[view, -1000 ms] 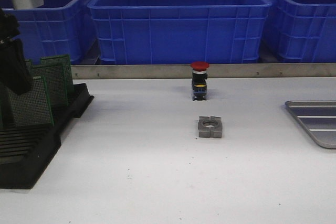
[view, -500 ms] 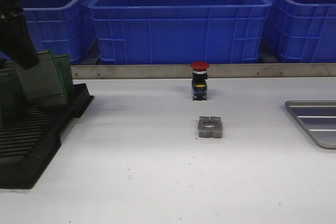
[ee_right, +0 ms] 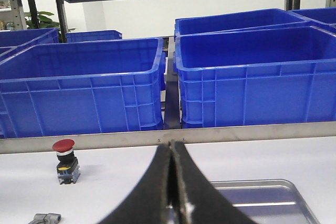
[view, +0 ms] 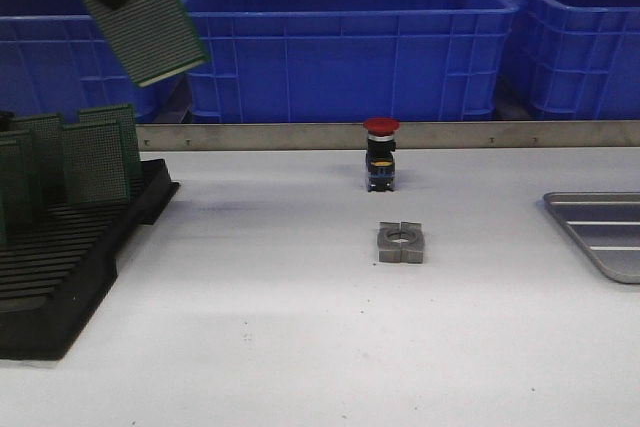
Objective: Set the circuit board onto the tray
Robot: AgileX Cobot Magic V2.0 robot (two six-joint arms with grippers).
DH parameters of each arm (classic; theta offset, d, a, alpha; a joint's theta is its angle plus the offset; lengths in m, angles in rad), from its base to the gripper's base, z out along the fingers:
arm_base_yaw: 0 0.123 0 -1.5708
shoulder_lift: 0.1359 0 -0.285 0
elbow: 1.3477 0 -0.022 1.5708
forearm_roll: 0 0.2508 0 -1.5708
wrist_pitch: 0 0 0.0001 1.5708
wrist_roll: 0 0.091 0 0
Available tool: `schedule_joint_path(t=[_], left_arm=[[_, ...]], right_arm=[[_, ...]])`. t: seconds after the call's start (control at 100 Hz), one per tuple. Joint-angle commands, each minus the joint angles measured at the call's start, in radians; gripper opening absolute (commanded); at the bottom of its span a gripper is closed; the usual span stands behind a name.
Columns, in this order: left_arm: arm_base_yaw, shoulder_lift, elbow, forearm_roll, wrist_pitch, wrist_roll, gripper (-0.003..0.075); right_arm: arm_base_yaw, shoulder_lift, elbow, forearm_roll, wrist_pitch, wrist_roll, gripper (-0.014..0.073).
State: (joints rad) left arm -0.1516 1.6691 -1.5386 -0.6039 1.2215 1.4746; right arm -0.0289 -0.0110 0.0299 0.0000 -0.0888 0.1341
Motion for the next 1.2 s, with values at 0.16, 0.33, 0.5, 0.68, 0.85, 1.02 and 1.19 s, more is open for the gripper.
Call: schedule_joint_path(t=[0.16,0.33,0.5,0.68,0.85,1.02,1.19], left_arm=[[-0.197,-0.06,-0.033,-0.101,0.053,-0.086,-0.0018],[-0.28,-0.06,-0.033,-0.101,0.053,-0.086,-0.0018],[-0.305,-0.06,-0.033,-0.11,0.053,-0.086,-0.0018],[-0.305,-0.06,-0.033,-0.124,0.053,-0.086,-0.0018],[-0.305,-0.06,-0.033,-0.124,0.053,-0.086,-0.0018],[-0.305,-0.06,-0.033,-0.124,0.053,-0.086,-0.0018],[-0.305,-0.06,-0.033,-0.125,0.053,-0.086,-0.0018]], right_arm=[[0.003,-0.017,0.004,0.0,-0.087,-0.005,-0.0067],[0.003,-0.017,0.004,0.0,-0.117,-0.005,-0.0067],[0.003,-0.015,-0.068,0.0,-0.031,0.017,-0.0067],[0.003,0.073,-0.284,0.0,0.211,0.039,-0.0067],[0.003,0.262,-0.498,0.0,0.458,0.039,-0.0067],[0.003,0.471,-0.674,0.065,0.718,0.013,-0.0067],[0.003,0.624,-0.751,0.211,0.794,-0.163,-0.0067]])
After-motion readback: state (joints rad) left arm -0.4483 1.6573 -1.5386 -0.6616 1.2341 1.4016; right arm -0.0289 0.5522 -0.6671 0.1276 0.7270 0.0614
